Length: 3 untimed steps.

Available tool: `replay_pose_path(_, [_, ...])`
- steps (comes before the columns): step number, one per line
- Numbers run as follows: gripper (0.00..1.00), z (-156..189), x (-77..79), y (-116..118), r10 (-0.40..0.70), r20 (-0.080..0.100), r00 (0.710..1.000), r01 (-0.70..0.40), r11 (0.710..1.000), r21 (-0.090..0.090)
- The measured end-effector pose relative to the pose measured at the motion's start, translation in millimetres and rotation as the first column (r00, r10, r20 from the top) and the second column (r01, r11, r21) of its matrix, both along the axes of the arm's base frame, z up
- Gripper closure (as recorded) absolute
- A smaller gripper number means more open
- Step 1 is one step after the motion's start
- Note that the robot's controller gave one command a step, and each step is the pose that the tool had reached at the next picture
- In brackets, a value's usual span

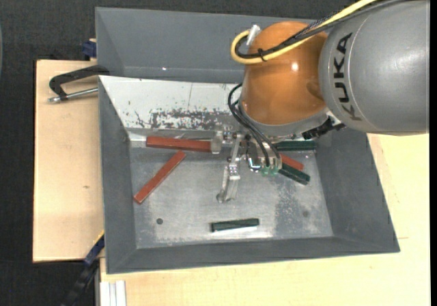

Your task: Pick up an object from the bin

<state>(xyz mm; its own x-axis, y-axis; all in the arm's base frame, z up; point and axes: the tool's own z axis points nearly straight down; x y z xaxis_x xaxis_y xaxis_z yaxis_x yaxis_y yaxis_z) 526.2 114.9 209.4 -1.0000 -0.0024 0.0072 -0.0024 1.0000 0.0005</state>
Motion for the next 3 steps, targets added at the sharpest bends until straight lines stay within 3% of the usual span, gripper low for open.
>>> replay_pose_path(1, [0.00, 4.3, 1.8, -0.6, -0.002, 0.009, 1.000, 0.002, 1.000, 0.001])
replay_pose_path(2, [0.00, -22.5, 20.3, -26.7, -0.049, 0.010, 0.999, 0.049, 0.999, 0.002])
replay_pose_path(3, [0.00, -16.6, 35.4, -42.5, 0.024, 0.008, 1.000, -0.024, 1.000, 0.001])
